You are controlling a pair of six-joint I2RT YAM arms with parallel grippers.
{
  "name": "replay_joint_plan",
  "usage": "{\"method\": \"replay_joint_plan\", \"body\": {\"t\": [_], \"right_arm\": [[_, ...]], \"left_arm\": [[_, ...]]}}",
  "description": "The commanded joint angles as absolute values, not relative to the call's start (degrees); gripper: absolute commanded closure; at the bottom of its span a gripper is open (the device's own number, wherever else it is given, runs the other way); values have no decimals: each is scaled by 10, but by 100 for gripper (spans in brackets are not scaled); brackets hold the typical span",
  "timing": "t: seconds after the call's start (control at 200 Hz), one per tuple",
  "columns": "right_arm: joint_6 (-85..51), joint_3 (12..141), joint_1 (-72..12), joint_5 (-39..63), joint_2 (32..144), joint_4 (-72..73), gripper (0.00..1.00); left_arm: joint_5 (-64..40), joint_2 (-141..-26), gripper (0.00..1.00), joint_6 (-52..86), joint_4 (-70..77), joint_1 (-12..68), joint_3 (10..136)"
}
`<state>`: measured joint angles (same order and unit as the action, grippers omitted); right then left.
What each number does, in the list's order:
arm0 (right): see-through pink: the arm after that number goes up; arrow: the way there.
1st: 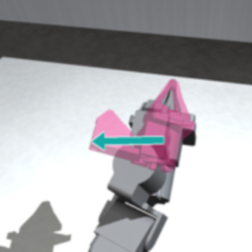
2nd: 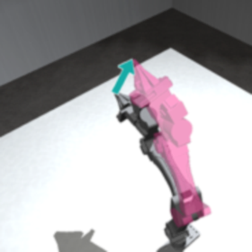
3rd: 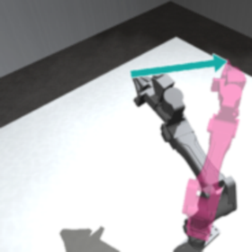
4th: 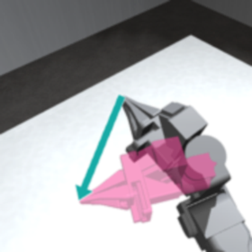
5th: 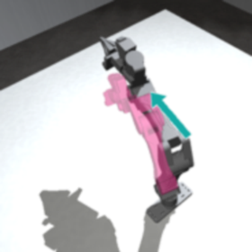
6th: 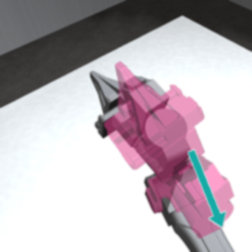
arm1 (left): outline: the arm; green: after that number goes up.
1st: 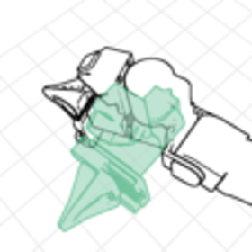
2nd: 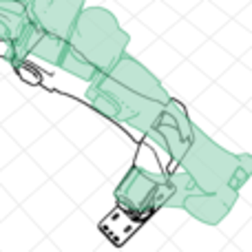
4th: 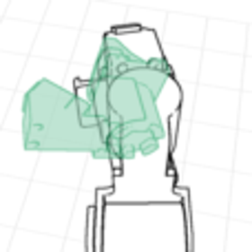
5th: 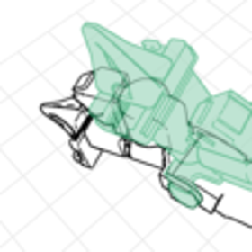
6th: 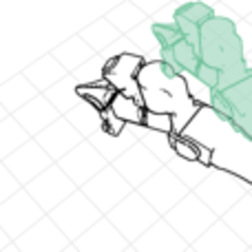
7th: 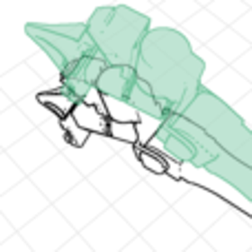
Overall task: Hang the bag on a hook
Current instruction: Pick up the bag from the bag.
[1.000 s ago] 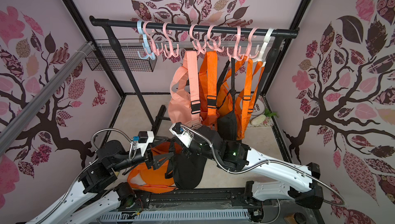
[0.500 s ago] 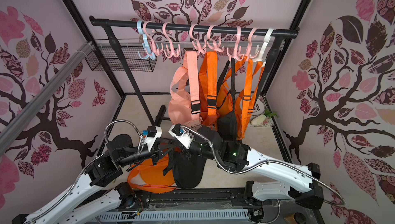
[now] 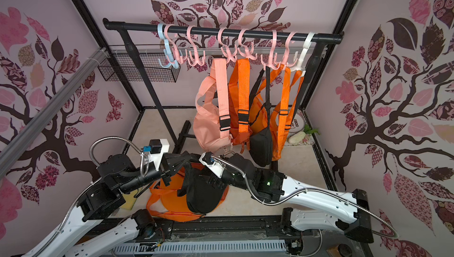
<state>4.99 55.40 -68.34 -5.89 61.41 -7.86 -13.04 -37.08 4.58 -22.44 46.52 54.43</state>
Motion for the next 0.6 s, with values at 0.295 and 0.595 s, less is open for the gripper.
{"method": "replay_joint_plan", "body": {"t": [0.295, 0.595], "right_arm": [[74, 533, -630, -41, 653, 71, 33], [98, 531, -614, -18, 651, 100, 95]], "left_arm": [[-142, -363, 100, 50, -264, 464, 604], [-106, -345, 100, 34, -289, 465, 612]]}}
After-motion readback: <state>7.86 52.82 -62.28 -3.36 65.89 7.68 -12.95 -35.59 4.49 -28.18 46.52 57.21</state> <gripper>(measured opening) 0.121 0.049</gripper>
